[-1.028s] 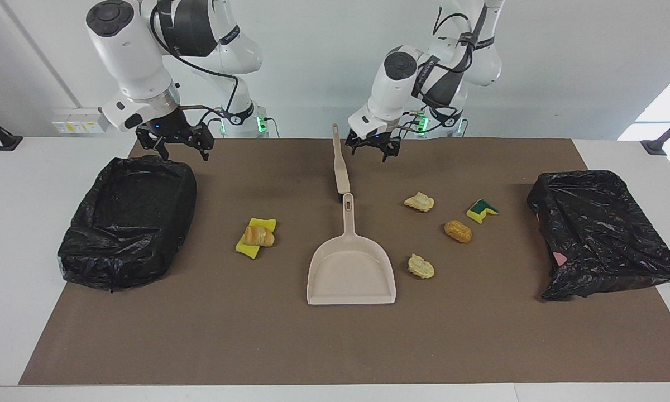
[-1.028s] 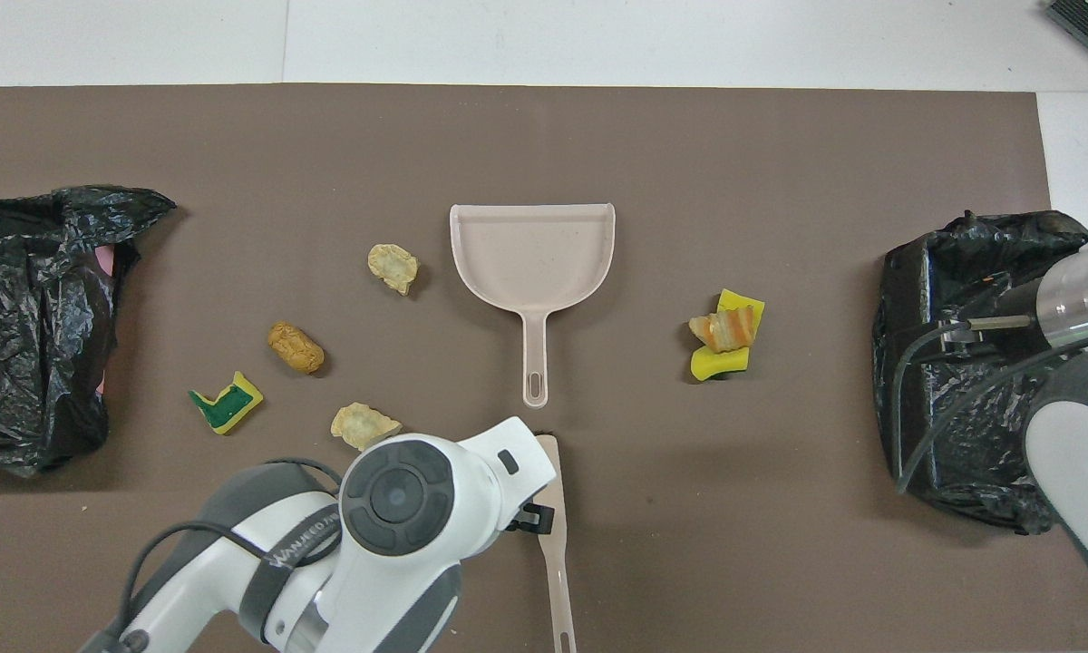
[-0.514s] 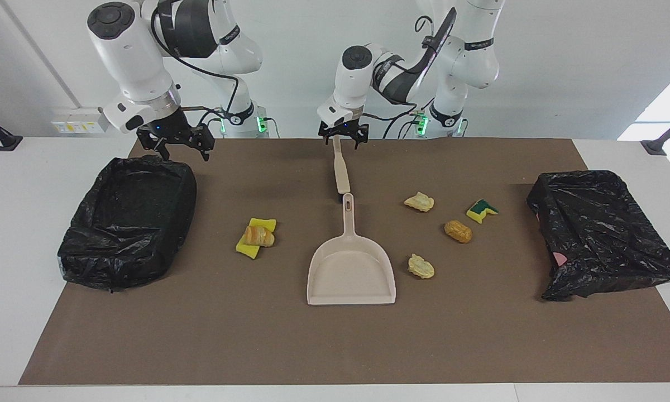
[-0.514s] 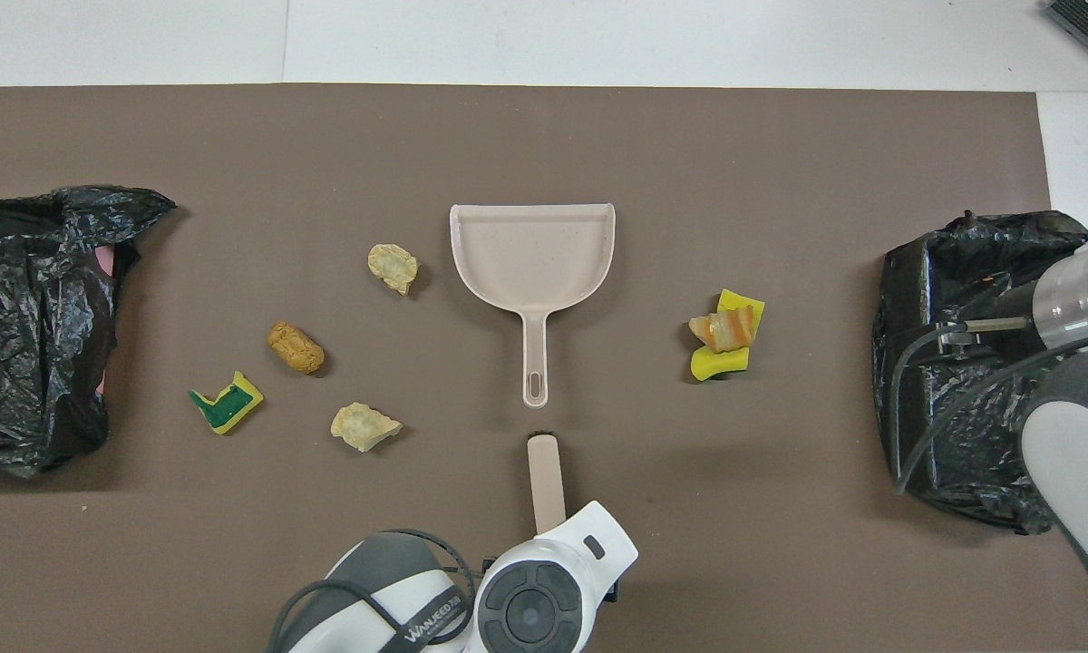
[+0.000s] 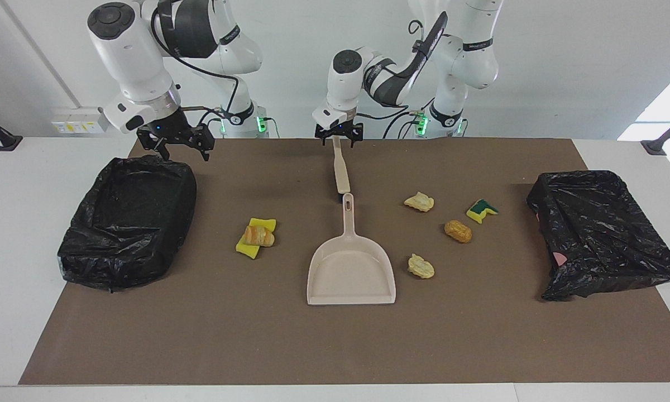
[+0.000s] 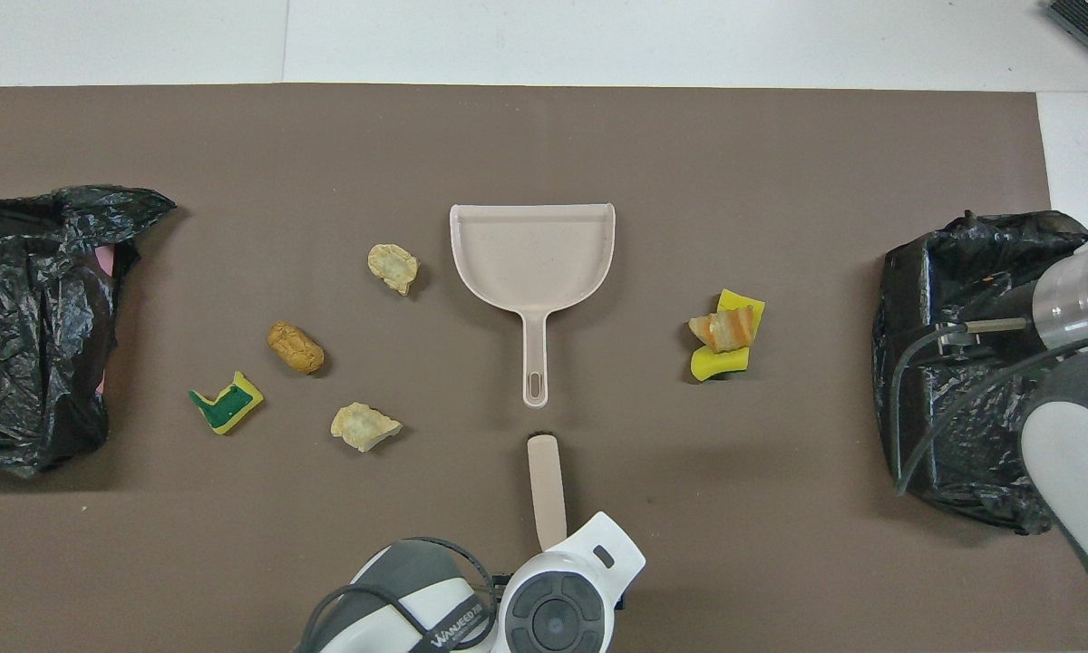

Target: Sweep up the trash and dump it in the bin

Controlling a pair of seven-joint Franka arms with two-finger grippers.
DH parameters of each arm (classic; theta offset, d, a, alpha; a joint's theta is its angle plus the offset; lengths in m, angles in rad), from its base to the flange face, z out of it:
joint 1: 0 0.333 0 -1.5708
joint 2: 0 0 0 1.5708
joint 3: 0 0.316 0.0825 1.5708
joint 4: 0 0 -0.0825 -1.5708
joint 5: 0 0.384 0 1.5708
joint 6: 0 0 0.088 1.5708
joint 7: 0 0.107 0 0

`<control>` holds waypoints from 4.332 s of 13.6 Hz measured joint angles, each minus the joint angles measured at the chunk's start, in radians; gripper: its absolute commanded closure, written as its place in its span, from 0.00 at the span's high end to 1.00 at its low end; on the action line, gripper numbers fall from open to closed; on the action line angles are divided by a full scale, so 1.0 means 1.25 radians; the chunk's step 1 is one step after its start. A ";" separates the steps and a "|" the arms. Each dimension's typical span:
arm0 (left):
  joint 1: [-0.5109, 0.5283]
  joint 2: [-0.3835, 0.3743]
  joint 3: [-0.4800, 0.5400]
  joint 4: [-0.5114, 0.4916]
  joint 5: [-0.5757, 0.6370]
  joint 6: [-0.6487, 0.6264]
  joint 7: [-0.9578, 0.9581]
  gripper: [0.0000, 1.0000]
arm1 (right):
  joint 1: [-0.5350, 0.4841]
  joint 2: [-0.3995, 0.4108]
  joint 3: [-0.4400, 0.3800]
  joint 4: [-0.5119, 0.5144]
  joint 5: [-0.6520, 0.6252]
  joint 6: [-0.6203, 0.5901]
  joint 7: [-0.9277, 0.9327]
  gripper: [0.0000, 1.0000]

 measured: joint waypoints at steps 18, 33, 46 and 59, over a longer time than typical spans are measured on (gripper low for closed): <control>0.144 -0.023 0.034 0.155 0.140 -0.380 -0.012 0.00 | 0.070 0.010 0.002 0.019 0.000 0.013 0.067 1.00; 0.573 -0.081 0.036 0.041 0.370 -0.400 0.124 0.00 | 0.413 0.393 0.007 0.162 0.084 0.329 0.503 1.00; 0.687 -0.149 0.015 -0.177 0.297 -0.076 0.392 0.00 | 0.437 0.434 0.001 0.134 0.075 0.375 0.332 0.00; 0.517 -0.118 0.022 -0.073 0.136 -0.111 0.400 0.00 | 0.323 0.246 -0.009 -0.041 0.065 0.230 -0.738 0.00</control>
